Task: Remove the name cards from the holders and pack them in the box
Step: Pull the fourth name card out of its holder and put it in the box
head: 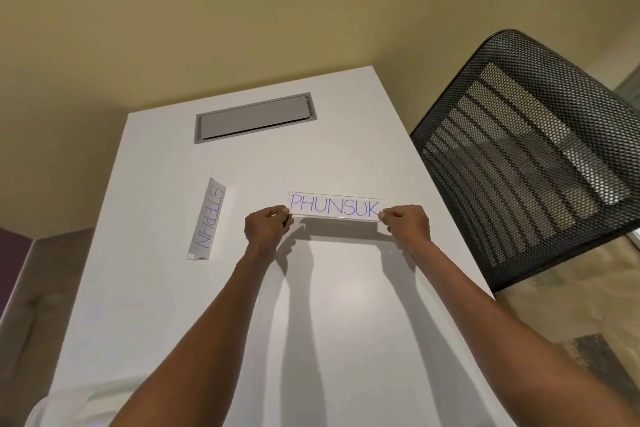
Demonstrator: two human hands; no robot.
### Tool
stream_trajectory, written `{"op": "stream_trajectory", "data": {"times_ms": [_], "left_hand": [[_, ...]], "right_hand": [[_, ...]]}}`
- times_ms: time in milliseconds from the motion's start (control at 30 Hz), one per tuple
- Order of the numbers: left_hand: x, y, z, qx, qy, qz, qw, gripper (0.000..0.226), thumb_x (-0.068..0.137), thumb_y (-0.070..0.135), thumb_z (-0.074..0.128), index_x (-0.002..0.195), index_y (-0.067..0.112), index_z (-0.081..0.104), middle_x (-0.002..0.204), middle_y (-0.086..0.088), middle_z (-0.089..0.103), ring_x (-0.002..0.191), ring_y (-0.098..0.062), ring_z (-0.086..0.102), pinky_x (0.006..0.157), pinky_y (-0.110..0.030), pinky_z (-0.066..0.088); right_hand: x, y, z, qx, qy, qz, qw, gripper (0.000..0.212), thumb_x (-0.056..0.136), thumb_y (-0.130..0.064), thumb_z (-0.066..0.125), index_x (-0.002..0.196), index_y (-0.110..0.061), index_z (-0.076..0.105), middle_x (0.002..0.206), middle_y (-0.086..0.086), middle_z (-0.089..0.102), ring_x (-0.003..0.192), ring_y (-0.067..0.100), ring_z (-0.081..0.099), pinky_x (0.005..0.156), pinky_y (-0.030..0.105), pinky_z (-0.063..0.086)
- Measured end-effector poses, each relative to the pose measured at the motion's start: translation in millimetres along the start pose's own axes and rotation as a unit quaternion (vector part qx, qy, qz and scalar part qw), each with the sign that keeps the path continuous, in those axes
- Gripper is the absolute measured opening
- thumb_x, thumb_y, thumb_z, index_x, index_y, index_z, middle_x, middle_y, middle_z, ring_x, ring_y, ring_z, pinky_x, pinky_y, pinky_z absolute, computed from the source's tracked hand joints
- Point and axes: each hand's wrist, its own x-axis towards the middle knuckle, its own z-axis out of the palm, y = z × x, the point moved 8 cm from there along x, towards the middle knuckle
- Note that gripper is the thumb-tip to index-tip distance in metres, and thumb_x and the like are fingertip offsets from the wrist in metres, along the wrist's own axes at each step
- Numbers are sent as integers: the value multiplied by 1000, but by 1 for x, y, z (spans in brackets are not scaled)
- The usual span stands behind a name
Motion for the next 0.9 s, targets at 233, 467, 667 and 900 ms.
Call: {"op": "stream_trajectory", "data": {"times_ms": [233,467,667,900], "left_hand": [[-26,-23,-23,159,13,75,984,8,81,17,71,79,17,78,72,-4,75,70,-19,68,82,-37,56],[-39,-42,-30,314,22,135,940,24,78,24,70,66,8,56,61,1,44,62,-18,44,66,-30,50],[-53,-54,-28,361,19,138,922,10,79,27,69,75,19,75,61,3,68,65,-19,62,57,-24,42],[-61,-75,-26,391,17,119,913,9,77,28,67,71,22,72,60,7,65,59,-10,57,52,-18,40]], "right_hand": [[-15,20,3,-23,0,-22,999,12,79,-12,74,88,-5,76,79,7,73,72,11,60,63,19,42],[-27,43,4,-32,3,-28,999,9,74,-11,76,83,-11,78,82,5,75,75,23,68,67,41,59],[-32,63,5,-78,-8,-39,996,6,73,-12,69,73,-12,75,59,3,64,56,16,51,52,30,42],[-40,79,3,-139,1,-45,989,10,73,-12,65,69,-15,73,49,-4,54,53,16,45,49,25,34]]}}
